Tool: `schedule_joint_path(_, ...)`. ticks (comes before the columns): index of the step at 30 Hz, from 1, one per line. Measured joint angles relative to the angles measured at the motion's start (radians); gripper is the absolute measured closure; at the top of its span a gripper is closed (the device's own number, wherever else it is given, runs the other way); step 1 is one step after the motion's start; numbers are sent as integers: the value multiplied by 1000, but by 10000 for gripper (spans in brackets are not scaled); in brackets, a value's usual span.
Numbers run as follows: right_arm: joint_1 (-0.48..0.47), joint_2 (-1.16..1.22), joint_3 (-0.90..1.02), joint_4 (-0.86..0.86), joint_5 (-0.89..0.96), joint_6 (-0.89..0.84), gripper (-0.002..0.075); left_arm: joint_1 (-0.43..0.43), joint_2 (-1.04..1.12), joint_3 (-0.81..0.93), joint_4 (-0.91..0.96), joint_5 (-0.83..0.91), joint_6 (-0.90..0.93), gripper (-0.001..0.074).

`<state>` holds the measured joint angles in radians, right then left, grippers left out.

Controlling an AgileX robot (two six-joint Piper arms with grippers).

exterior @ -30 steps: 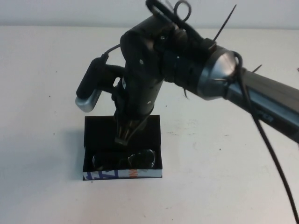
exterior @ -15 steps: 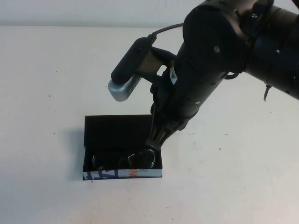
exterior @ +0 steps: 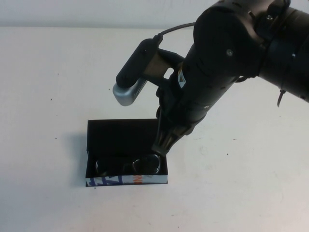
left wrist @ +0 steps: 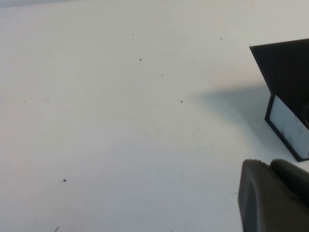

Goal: Return glasses to glasses case
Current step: Close the glasses case

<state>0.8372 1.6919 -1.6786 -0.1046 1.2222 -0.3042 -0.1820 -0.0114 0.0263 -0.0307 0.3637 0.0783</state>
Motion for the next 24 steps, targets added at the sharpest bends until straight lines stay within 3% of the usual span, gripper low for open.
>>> schedule_joint_path(4, 0, 0, 0, 0, -6, 0, 737, 0, 0, 0, -4, -18, -11, 735)
schedule_joint_path(10, 0, 0, 0, 5, -32, 18, 737, 1, 0, 0, -293, -169, -189, 735)
schedule_joint_path(16, 0, 2, 0, 48, -62, 90, 737, 1, 0, 0, -391, -266, -219, 735)
schedule_joint_path(24, 0, 55, 1, 67, -62, 149, 737, 1, 216, -123, -443, -46, -215, 735)
